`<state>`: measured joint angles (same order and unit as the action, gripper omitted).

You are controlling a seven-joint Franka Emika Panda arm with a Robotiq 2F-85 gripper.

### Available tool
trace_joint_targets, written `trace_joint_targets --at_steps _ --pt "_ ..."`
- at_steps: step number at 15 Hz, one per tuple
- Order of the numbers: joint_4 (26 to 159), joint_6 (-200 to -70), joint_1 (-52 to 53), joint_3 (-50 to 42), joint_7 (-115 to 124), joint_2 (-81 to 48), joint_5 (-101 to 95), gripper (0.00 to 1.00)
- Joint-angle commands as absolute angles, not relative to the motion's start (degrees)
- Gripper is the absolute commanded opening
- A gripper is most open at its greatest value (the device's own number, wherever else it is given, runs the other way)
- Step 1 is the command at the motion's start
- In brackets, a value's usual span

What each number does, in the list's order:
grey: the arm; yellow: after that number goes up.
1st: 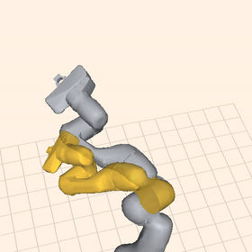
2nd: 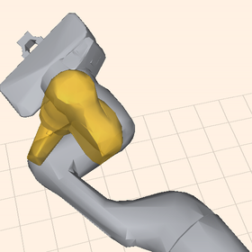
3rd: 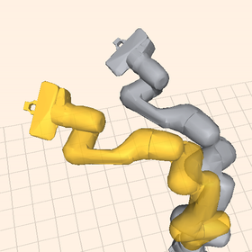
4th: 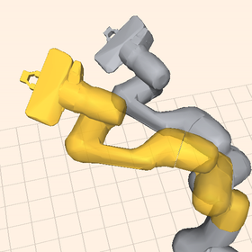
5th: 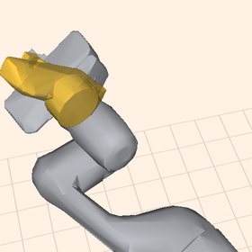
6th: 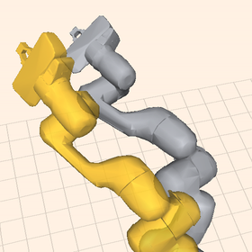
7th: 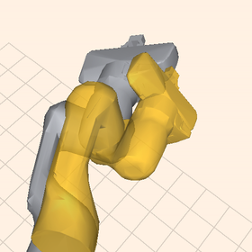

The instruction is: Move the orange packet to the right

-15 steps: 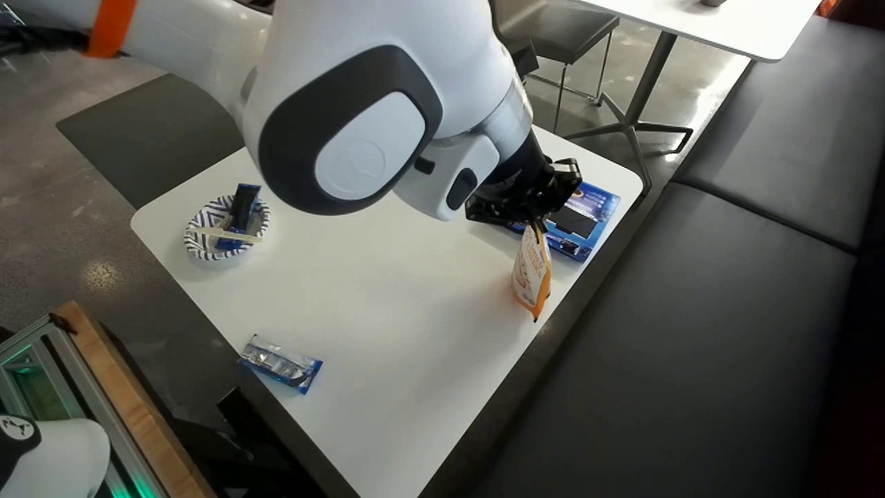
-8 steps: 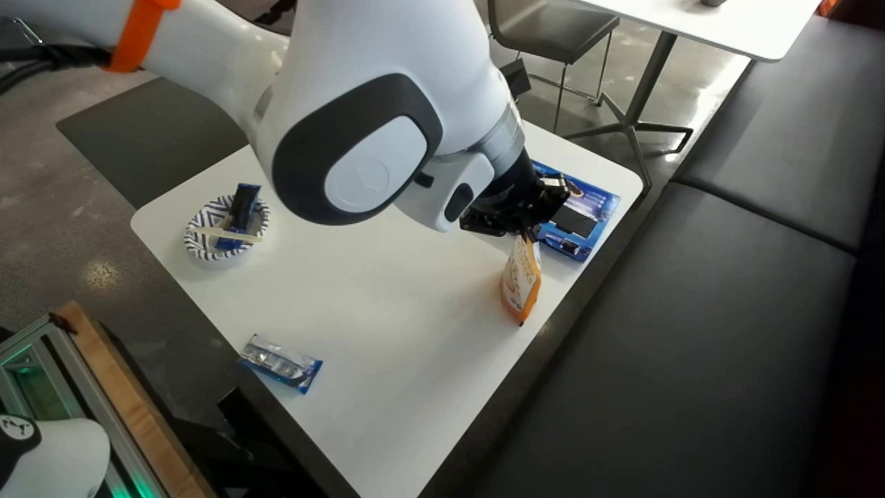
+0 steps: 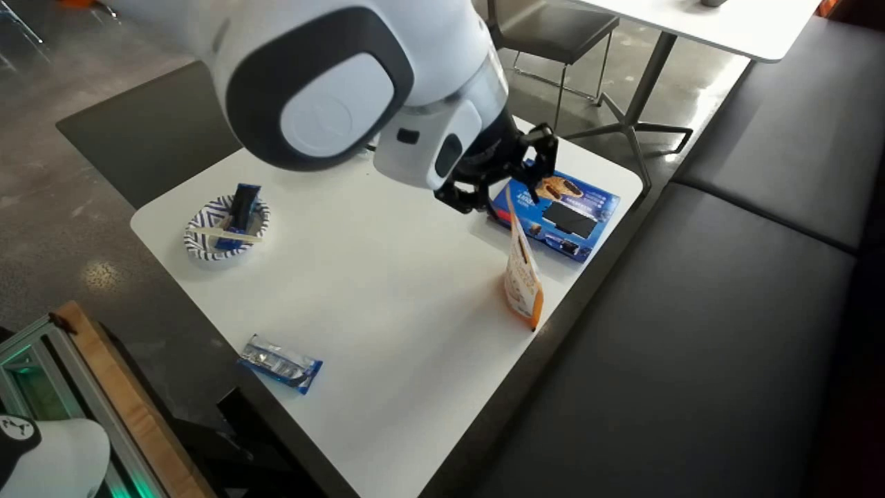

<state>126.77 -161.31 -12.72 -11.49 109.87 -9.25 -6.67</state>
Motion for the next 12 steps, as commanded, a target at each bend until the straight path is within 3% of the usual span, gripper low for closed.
trace_joint_targets --at_steps 1,3,12 --pt "131.27 -152.39 -10.18 -12.21 102.81 0.43 -7.39 0.85" --pt "131.68 -144.91 -10.19 -11.10 96.95 4.92 -6.46 0.99" --pt "127.08 -105.52 -12.92 -9.87 74.90 16.19 -10.64 1.00"
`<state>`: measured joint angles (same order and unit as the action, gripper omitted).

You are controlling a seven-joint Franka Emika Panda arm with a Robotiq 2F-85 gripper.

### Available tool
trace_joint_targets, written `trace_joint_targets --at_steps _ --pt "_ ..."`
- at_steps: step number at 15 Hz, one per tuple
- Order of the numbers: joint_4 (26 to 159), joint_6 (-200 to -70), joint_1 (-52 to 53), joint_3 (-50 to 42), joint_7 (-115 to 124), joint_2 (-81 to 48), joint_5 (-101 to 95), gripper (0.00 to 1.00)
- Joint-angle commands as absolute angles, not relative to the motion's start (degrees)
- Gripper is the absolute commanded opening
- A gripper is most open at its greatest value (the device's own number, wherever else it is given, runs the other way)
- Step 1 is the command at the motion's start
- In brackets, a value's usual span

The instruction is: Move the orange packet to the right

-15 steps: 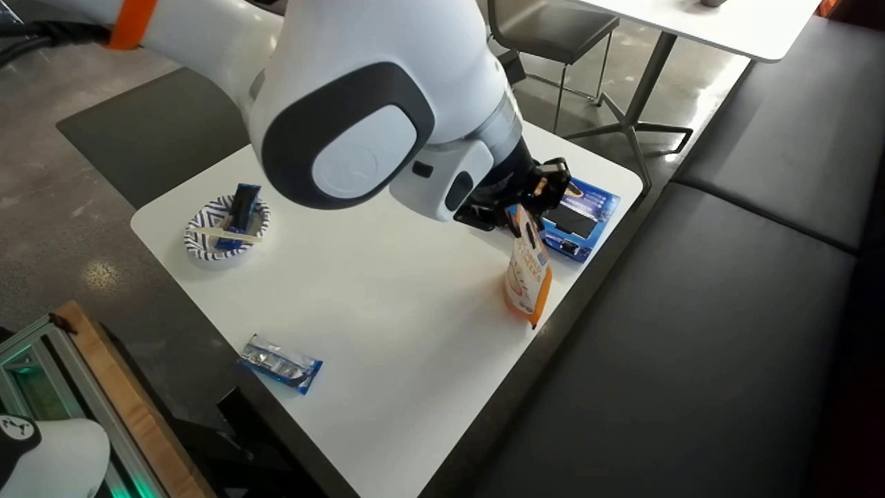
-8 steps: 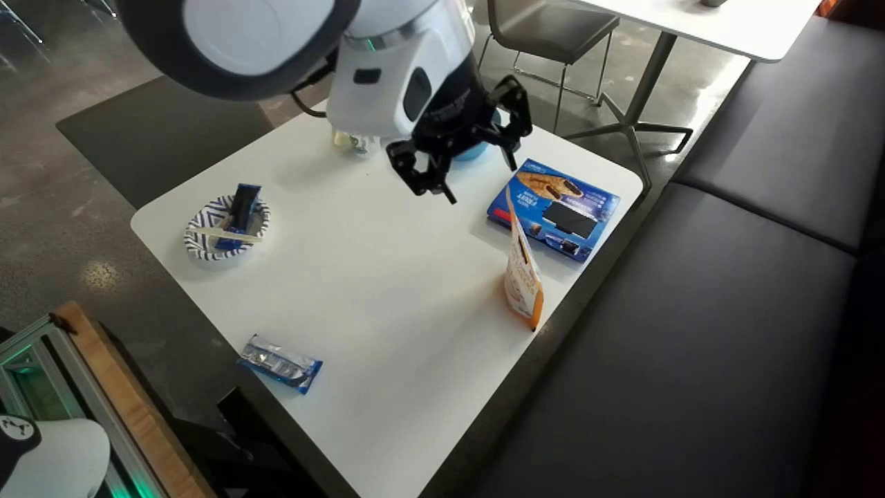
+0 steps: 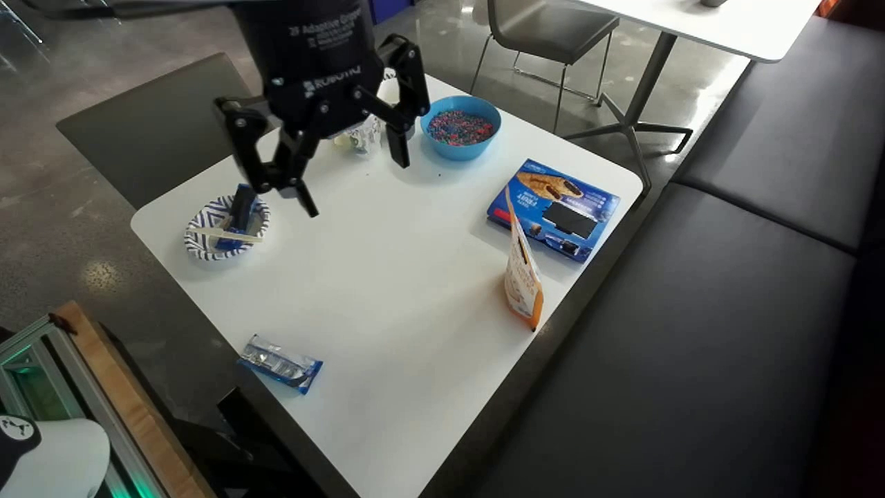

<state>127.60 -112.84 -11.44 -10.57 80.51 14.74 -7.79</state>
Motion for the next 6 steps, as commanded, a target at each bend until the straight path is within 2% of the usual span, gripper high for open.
trace_joint_targets --at_steps 1,6 --pt "127.18 -109.44 -12.96 -9.53 78.07 15.44 -8.47 1.00" --pt "127.08 -106.57 -13.49 -9.53 75.32 16.06 -9.97 1.00"
